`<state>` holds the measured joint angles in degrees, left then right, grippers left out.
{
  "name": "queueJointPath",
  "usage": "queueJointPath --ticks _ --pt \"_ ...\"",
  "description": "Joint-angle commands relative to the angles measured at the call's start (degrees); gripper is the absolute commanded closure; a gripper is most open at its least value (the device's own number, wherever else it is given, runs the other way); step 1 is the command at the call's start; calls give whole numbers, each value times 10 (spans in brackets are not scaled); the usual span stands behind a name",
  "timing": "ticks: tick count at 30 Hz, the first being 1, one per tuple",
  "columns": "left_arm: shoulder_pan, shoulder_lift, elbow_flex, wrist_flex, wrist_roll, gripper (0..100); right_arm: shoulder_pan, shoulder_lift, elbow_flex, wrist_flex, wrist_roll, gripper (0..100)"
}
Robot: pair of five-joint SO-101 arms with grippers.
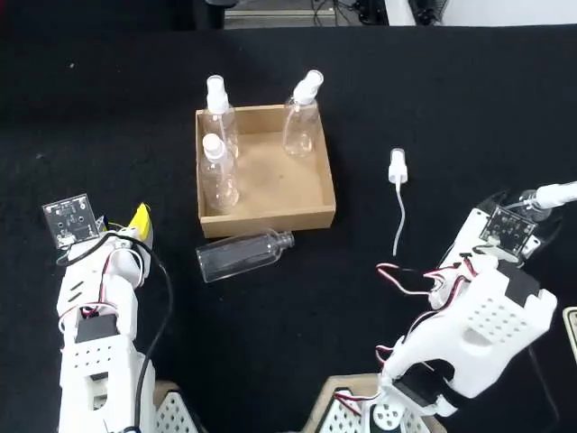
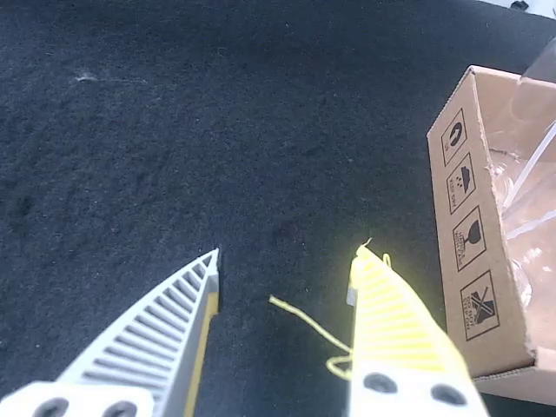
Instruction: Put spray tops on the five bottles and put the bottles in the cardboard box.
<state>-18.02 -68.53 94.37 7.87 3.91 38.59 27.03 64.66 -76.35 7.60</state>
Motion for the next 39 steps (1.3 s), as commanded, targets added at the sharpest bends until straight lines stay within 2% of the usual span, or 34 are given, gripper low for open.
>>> queueJointPath --ticks 1,7,17,19,22,27,34,39 --pt "8 -8 -7 -12 -3 777 6 -39 -7 -52 -1 717" --pt "8 -8 -7 -12 -3 777 4 -37 17 -96 3 827" --pt "6 -8 -7 -12 -3 777 5 -35 21 -96 4 800" --pt "5 -8 -7 -12 -3 777 5 -35 20 -96 4 848" --pt "5 -8 -7 -12 -3 777 10 -39 18 -103 4 985" --pt "5 -8 -7 -12 -3 777 4 -107 49 -111 8 987" --pt "7 -8 -7 -12 -3 777 -88 -364 160 30 2 987" --pt "5 -8 -7 -12 -3 777 -200 -577 186 258 -18 987"
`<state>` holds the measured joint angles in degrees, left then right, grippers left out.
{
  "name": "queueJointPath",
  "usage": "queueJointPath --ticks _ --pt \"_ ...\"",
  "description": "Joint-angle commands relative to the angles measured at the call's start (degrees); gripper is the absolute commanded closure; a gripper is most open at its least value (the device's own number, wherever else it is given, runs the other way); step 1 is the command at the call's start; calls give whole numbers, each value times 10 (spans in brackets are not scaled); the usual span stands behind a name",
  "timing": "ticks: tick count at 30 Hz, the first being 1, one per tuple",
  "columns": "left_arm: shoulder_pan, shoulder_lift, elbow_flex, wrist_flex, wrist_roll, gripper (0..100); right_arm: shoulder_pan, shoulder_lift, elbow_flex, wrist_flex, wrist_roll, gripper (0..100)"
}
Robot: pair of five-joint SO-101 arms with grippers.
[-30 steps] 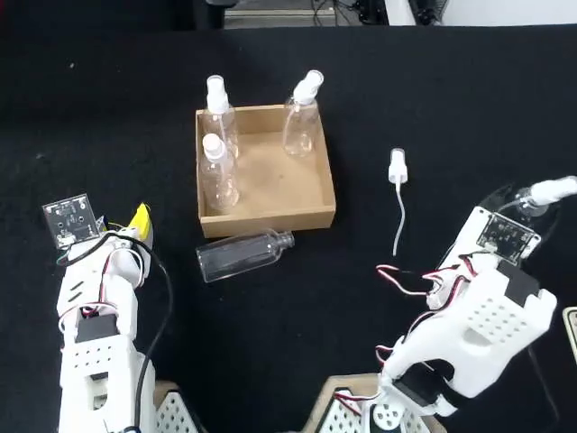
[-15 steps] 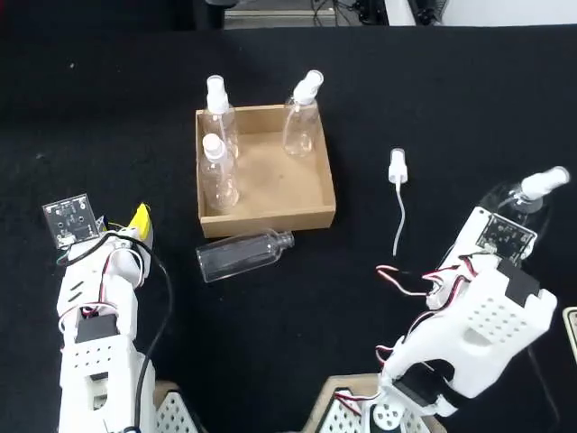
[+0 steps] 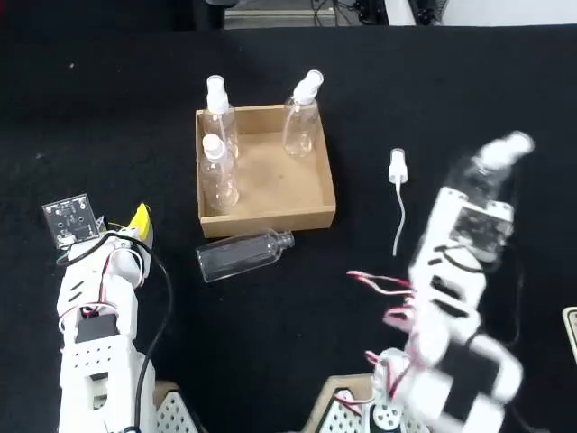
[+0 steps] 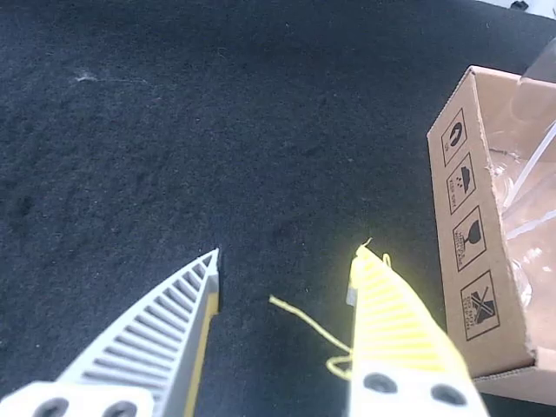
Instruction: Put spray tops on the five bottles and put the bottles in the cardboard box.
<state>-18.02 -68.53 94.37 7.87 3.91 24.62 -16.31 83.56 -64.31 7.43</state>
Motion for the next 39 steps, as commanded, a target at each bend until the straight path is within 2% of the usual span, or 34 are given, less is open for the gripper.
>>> queueJointPath --ticks 1,7,9,11,15,19,29,39 --pt "5 -8 -7 -12 -3 777 -77 -184 -8 193 -31 987" --pt "5 -8 -7 -12 -3 777 -175 -382 -83 526 -119 987" --pt "5 -8 -7 -12 -3 777 -220 -413 -95 577 -119 986" --pt "4 -8 -7 -12 -3 777 -262 -422 -92 578 -120 986" --pt "4 -8 -7 -12 -3 777 -322 -410 -94 543 -120 986" --pt "4 -8 -7 -12 -3 777 -350 -377 -95 491 -120 984" --pt "4 -8 -7 -12 -3 777 -368 -244 -94 376 -124 986" --pt "4 -8 -7 -12 -3 777 -411 -36 -86 74 -124 987"
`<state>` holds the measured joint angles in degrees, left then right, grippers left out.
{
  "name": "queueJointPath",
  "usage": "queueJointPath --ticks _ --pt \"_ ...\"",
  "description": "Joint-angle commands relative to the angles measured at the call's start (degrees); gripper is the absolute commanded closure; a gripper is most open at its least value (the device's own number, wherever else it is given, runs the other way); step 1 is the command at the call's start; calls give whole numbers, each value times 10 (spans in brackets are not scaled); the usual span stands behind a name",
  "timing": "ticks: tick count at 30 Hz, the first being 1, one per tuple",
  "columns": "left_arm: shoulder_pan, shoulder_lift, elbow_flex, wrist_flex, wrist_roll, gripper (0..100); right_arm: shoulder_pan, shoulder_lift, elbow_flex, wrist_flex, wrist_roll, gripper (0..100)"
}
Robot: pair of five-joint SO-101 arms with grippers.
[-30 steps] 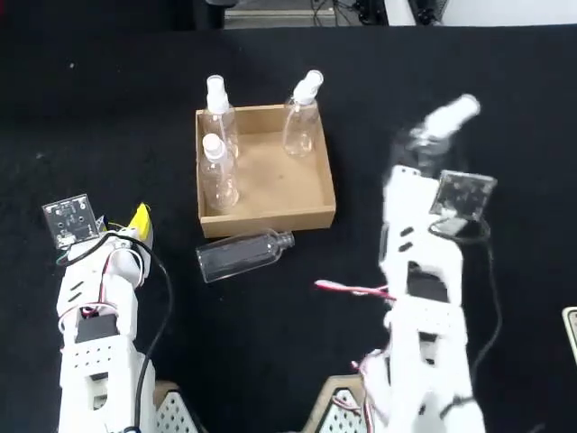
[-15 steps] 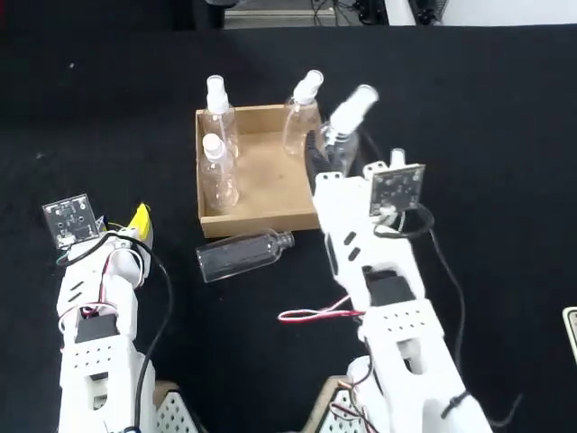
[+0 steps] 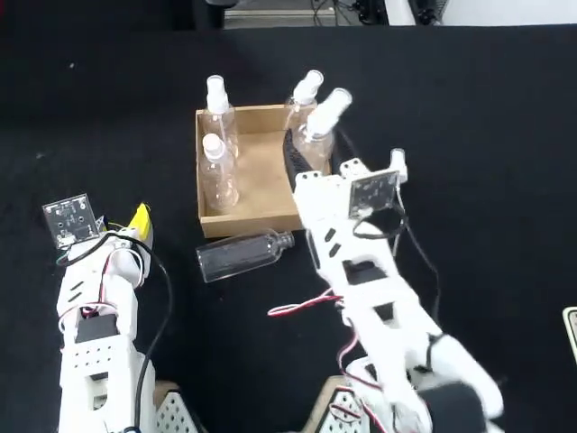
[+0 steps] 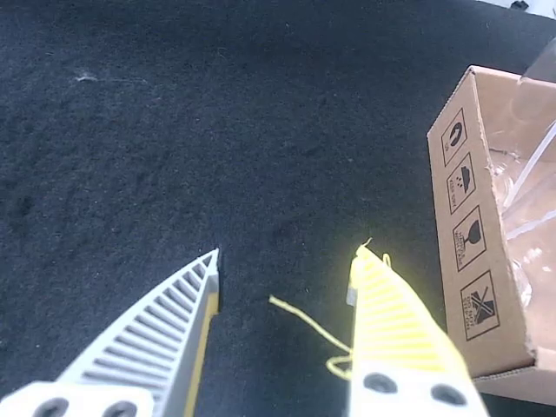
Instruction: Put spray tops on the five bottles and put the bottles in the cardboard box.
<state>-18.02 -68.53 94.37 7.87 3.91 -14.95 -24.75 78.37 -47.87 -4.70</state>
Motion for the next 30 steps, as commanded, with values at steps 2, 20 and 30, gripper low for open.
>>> queueJointPath --ticks 2,20,30 --pt "4 -8 -7 -12 -3 777 -15 101 -43 -146 -3 988" --pt "5 -8 -7 -12 -3 777 -49 476 -167 -431 40 988" --pt "7 -8 -7 -12 -3 777 -60 487 -241 -324 38 988"
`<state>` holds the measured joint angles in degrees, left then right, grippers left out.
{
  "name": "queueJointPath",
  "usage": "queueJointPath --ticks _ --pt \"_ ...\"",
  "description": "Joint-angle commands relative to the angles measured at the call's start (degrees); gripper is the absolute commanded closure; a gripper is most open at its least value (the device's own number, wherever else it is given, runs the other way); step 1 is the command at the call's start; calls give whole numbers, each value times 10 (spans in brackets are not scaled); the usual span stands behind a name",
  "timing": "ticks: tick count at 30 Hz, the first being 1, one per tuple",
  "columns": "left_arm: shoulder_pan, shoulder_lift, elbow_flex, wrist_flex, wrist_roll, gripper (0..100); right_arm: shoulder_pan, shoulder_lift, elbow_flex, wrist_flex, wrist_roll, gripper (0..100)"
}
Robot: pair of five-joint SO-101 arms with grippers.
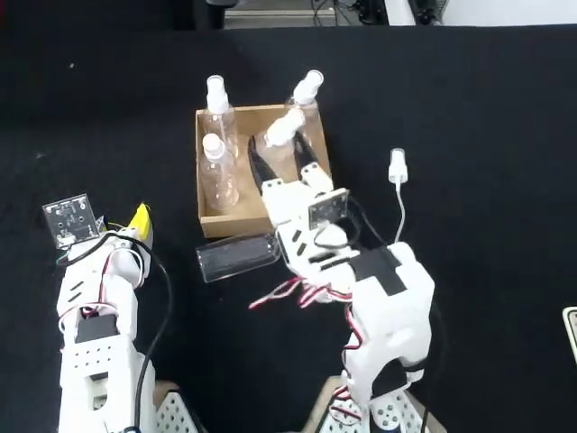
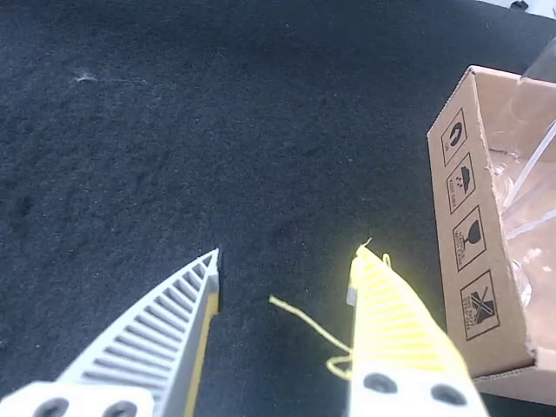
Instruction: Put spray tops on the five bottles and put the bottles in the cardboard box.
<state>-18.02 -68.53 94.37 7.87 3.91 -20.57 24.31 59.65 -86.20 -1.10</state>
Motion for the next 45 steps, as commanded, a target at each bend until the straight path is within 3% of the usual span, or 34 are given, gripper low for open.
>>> queueJointPath --ticks 1,30,45 --pt "7 -8 -7 -12 -3 777 -4 -4 -65 81 2 988" --pt "7 -8 -7 -12 -3 777 -25 57 -105 91 2 987" --pt "7 -8 -7 -12 -3 777 -24 26 -55 56 2 987"
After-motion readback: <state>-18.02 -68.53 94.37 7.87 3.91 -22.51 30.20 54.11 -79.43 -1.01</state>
